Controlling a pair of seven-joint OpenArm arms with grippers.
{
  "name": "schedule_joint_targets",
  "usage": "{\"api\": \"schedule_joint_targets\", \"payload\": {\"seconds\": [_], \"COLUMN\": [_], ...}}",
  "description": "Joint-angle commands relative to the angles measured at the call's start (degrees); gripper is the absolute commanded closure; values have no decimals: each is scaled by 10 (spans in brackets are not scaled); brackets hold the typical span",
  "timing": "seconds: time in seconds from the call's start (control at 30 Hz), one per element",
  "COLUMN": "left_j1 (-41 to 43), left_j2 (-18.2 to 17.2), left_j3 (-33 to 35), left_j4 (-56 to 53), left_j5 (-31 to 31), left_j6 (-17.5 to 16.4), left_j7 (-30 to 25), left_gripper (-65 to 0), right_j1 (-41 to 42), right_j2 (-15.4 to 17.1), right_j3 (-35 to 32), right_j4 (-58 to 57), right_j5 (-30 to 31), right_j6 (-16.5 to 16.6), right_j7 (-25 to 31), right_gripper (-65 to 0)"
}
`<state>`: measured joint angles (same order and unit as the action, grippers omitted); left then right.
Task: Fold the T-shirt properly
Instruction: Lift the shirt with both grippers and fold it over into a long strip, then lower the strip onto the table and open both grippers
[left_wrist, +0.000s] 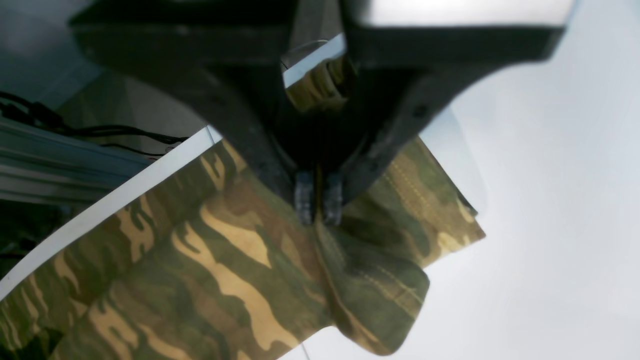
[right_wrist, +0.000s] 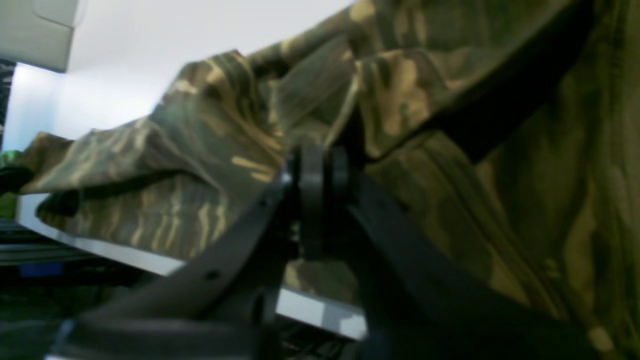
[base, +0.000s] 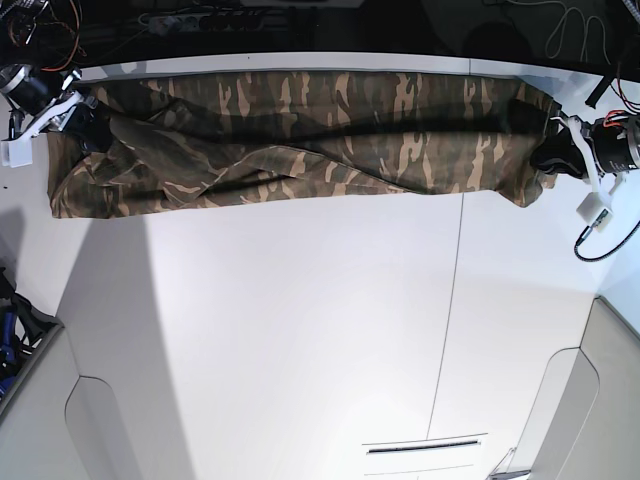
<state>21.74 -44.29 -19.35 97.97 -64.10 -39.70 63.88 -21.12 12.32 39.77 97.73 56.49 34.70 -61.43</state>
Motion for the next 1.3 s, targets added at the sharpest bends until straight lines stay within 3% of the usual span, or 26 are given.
{"api": "schedule_joint_targets", "payload": {"seconds": [0.0, 0.1, 0.23, 0.3, 0.5, 0.7, 0.77, 0.9, 1.1, 1.27], "left_j1": [-4, -4, -4, -4, -4, -4, -4, -4, -4, -4], "left_j2": [-11, -11, -11, -11, -11, -4, 7, 34, 77, 92], "left_j3": [-6, -6, -6, -6, -18, -90, -122, -161, -164, -161], "left_j4": [6, 6, 6, 6, 6, 6, 6, 6, 2, -34], "left_j5": [-7, -7, -1, 10, 14, 5, 2, -2, 1, 7], "left_j6": [-3, -3, -3, -3, -3, -3, -3, -3, -3, -3], "left_j7": [-6, -7, -7, -9, -9, -10, -16, -28, -28, -43], "left_gripper": [-23, -112, -240, -258, -258, -258, -260, -361, -383, -383], "right_j1": [-2, -2, -2, -2, -2, -1, 5, 31, 57, 59], "right_j2": [9, 9, 9, 10, 10, 10, 10, 8, 9, 9], "right_j3": [4, 4, 4, 4, 51, 128, 135, 128, 83, 12], "right_j4": [2, -7, -8, -8, 7, 61, 73, 73, 70, 40], "right_j5": [4, -2, -15, -17, 5, 31, 31, 31, -3, -78], "right_j6": [0, 0, 0, 0, 0, 0, 0, 0, 0, 0], "right_j7": [10, 10, 10, 10, 9, 10, 10, 10, 23, 84], "right_gripper": [0, 0, -284, -318, -316, -314, -267, -15, 0, 0]}}
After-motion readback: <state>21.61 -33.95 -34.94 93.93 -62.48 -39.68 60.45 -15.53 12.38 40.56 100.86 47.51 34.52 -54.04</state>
